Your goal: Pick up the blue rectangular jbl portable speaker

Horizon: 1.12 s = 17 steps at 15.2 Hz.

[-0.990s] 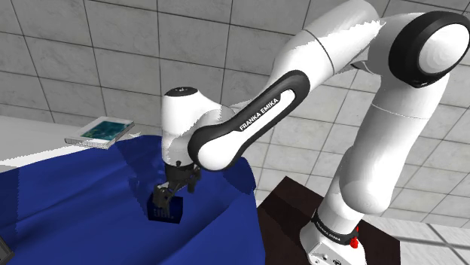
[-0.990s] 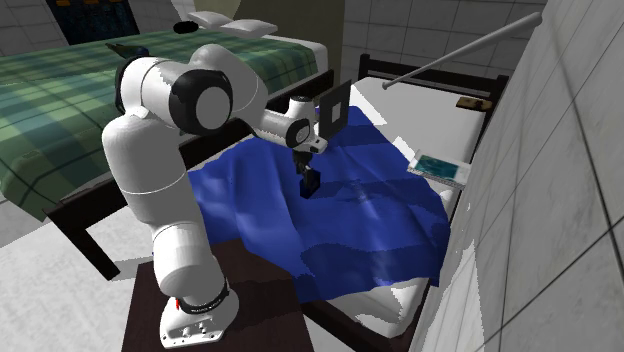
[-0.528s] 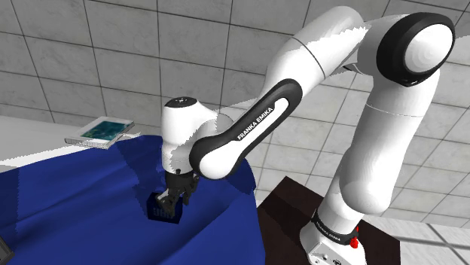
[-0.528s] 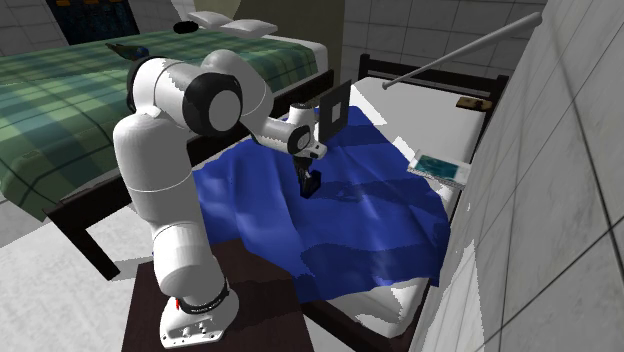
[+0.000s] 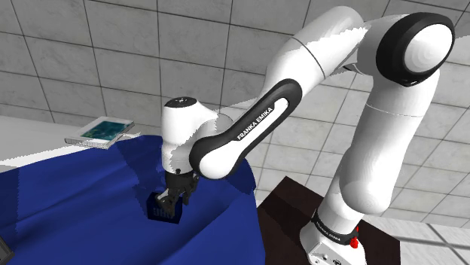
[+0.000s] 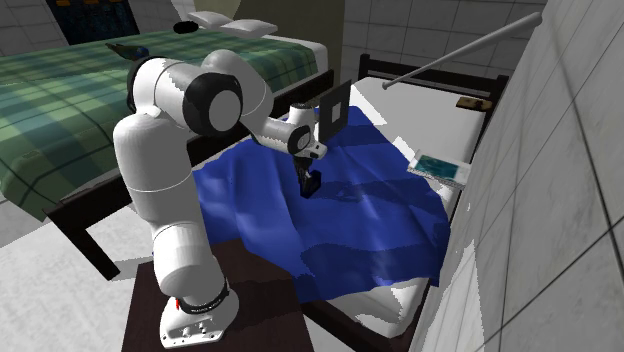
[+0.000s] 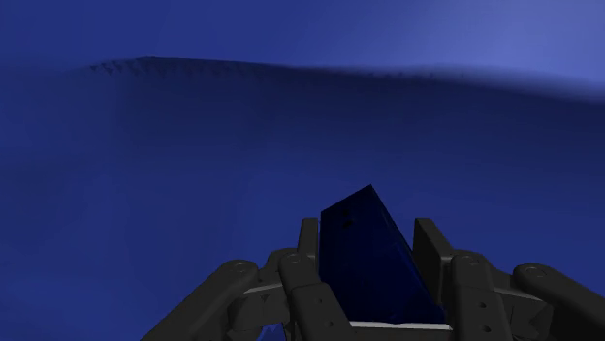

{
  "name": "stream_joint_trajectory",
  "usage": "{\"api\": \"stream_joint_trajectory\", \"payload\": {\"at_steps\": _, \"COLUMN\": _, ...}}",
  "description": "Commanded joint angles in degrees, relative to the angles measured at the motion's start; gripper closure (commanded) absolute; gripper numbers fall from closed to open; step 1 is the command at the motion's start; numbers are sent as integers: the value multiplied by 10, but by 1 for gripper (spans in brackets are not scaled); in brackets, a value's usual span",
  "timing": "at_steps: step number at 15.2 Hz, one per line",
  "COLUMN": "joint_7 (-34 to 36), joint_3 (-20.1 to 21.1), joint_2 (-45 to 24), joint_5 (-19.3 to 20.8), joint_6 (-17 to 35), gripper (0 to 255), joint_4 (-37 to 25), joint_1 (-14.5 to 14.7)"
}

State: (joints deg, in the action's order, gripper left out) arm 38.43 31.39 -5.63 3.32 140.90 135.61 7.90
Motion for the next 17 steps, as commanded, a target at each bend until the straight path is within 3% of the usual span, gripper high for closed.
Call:
{"api": "stream_joint_trajectory", "payload": {"at_steps": 1, "joint_7": -4, "joint_3": 1, "joint_2": 7, "joint_5": -7, "joint_6": -8, "gripper": 255, "joint_4": -1, "joint_1": -1}}
{"api": "stream_joint_trajectory", "payload": {"at_steps": 17, "joint_7": -49, "joint_3": 3, "joint_2": 93, "joint_5": -69, "joint_6": -118, "gripper": 255, "joint_4": -39, "joint_1": -4}}
